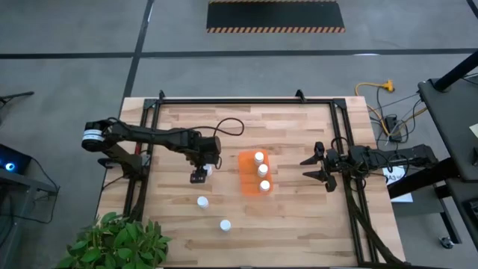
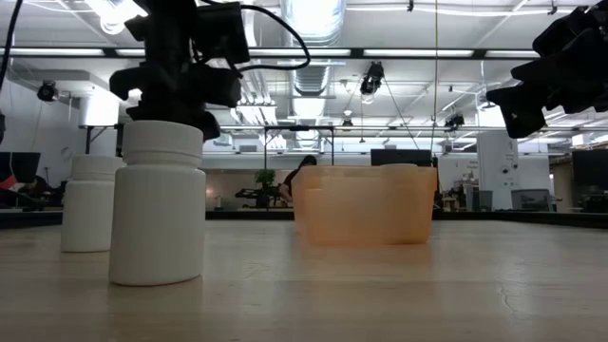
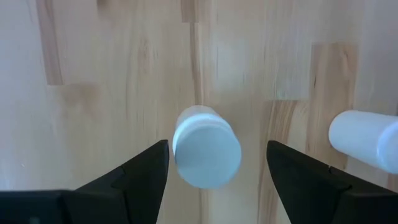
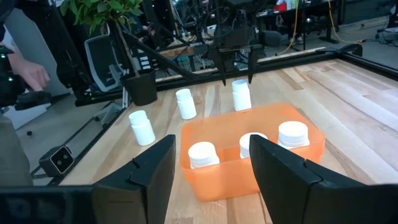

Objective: Pick and place pill bottles into a basket
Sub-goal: Put the top white pill bottle into the orange bin

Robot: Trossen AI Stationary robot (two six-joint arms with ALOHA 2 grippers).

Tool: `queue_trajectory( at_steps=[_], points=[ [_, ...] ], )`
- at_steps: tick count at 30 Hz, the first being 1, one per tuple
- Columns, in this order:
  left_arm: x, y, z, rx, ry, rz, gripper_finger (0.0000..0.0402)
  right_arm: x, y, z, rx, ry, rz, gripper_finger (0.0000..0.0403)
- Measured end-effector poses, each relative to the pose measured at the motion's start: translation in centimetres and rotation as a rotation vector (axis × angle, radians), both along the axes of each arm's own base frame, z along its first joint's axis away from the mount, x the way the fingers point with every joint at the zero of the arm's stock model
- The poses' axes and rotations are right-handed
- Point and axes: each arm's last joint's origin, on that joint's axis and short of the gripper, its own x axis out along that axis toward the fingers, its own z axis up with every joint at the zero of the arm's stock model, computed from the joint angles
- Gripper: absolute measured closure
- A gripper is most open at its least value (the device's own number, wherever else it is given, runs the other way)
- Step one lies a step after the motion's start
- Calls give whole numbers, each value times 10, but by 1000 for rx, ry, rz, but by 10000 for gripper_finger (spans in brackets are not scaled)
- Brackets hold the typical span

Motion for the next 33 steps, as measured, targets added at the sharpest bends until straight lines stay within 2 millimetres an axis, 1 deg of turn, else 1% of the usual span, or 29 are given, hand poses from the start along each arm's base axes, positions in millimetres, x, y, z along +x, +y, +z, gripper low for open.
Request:
queue_trajectory(
  at_steps=[19, 21, 23, 26, 33],
  points=[
    [1, 0, -1, 1, -11, 0, 151, 0, 0, 0, 0, 0, 0, 209],
    [1, 0, -1, 2, -12, -1, 157, 0, 0, 0, 0, 0, 0, 209],
    [1, 0, -1, 2, -11, -1, 172, 0, 0, 0, 0, 0, 0, 209],
    [1, 0, -1, 2, -11, -1, 211, 0, 0, 0, 0, 0, 0, 209],
    [1, 0, 1, -3, -19, -3, 336, 0, 0, 0, 0, 0, 0, 209]
  ],
)
